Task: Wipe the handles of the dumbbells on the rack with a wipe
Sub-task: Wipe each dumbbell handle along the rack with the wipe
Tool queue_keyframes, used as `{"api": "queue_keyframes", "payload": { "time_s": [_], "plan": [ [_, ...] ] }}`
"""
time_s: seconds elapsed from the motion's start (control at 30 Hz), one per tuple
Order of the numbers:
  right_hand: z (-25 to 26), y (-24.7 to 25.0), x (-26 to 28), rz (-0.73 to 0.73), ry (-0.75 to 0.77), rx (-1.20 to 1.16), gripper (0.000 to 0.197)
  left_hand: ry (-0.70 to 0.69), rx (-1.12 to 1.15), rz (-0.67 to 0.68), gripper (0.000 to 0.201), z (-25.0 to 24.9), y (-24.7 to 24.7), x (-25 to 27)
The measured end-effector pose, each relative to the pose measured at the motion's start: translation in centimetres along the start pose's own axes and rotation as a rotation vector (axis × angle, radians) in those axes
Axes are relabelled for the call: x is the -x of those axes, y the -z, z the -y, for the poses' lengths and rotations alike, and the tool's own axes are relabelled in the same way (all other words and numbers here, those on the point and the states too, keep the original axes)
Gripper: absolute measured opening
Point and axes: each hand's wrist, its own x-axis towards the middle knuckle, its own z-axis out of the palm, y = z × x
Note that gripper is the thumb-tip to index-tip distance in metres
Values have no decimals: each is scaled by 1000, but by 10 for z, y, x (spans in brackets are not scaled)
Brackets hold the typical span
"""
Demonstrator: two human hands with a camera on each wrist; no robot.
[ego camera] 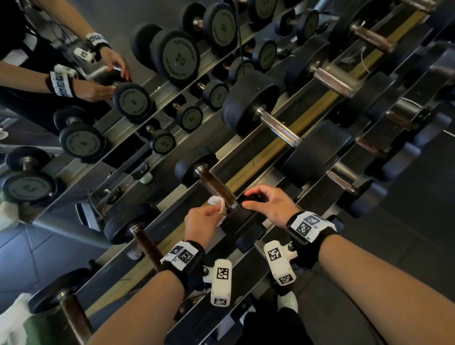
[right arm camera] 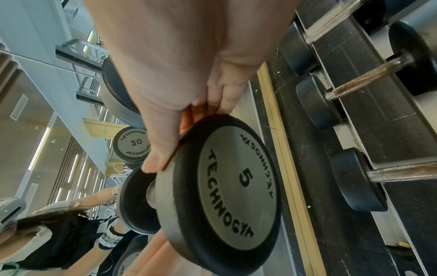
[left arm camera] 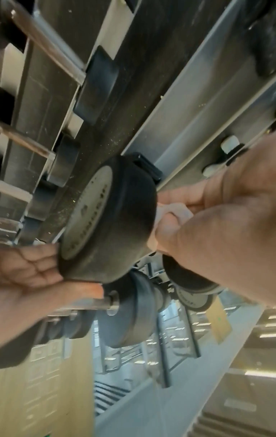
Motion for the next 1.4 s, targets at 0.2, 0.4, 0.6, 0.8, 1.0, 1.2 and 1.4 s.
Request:
{"api": "queue_keyframes", "payload": {
  "time_s": [0.2, 0.4, 0.6, 0.8, 1.0, 1.2, 1.4],
  "plan": [
    [-1, -1, 1, -16, 5, 14, 27, 104, 262, -297, 33, -20, 16, -11],
    [-3, 0, -2, -10, 7, 24, 26, 38, 147, -204, 37, -31, -14, -1],
    [0, 1, -3, 11, -8, 44, 27, -74, -112, -69, 32, -22, -9, 11],
    [8, 0, 0, 6, -17, 109, 27, -33, 1, 170, 18, -20, 13, 12],
    [22, -3, 6, -11, -37, 211, 32, -100, 209, 162, 19, -22, 27, 19],
    [44, 15, -8, -43, -25, 280, 31, -149, 211, 155, 21, -36, 36, 12],
    [88, 76, -39, -40, 164, 263, 25, -231, 250, 89, 13, -80, 15, -3]
  ]
}}
